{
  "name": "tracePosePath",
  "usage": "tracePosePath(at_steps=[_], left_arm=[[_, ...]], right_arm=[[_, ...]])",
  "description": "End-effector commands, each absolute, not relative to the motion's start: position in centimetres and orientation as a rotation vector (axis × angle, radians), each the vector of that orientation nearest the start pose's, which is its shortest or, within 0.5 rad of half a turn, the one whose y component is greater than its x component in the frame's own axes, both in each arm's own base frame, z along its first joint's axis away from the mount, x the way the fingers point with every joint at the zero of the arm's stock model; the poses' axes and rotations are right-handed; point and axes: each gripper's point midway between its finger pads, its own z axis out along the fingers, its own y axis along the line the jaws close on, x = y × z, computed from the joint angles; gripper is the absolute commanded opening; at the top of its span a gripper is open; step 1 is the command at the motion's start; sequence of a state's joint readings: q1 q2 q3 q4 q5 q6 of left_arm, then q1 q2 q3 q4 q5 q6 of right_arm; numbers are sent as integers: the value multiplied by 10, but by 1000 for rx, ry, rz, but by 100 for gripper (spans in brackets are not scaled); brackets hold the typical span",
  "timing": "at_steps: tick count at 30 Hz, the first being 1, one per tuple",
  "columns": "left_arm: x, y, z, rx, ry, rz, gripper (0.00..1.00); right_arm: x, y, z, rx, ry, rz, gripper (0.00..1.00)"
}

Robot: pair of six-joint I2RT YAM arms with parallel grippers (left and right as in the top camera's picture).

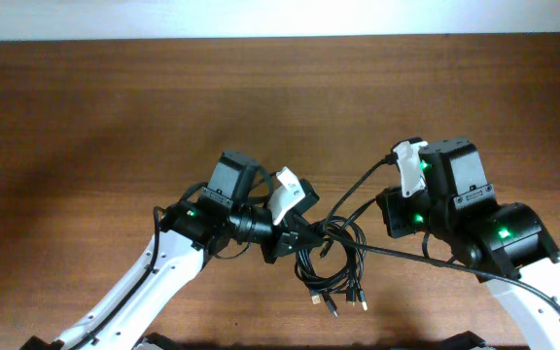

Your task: Untangle cables

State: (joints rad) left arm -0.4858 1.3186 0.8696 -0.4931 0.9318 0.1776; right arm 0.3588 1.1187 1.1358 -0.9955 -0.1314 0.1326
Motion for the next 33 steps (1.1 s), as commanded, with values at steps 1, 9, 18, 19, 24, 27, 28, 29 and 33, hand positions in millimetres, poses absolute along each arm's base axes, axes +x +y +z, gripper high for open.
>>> tracePosePath(at_steps=[1,9,18,19,24,27,28,29,33], left_arm=[[208,-265,179,1131,2101,-1275,0],[258,-235,152,806,2346,-847,0],[242,-266,238,975,1890,-564,0],[231,-278,254,1009,1811,-651,0],[217,-283,278,1014,1719,-699,0],[215,-280,282,997,1718,-707,0],[219,-276,277,984,1746,-673,0],[226,-266,265,957,1809,-595,0],[222,-248,234,995,1941,-490,0]], right_arm=[[254,117,213,-324,2578,347,27],[208,132,276,-378,2345,616,59],[182,147,276,-515,2349,751,93],[182,147,276,-519,2348,749,93],[180,146,272,-517,2370,749,93],[179,146,270,-515,2383,749,93],[179,146,270,-515,2384,749,93],[179,145,270,-514,2384,749,93],[185,139,268,-461,2396,692,93]])
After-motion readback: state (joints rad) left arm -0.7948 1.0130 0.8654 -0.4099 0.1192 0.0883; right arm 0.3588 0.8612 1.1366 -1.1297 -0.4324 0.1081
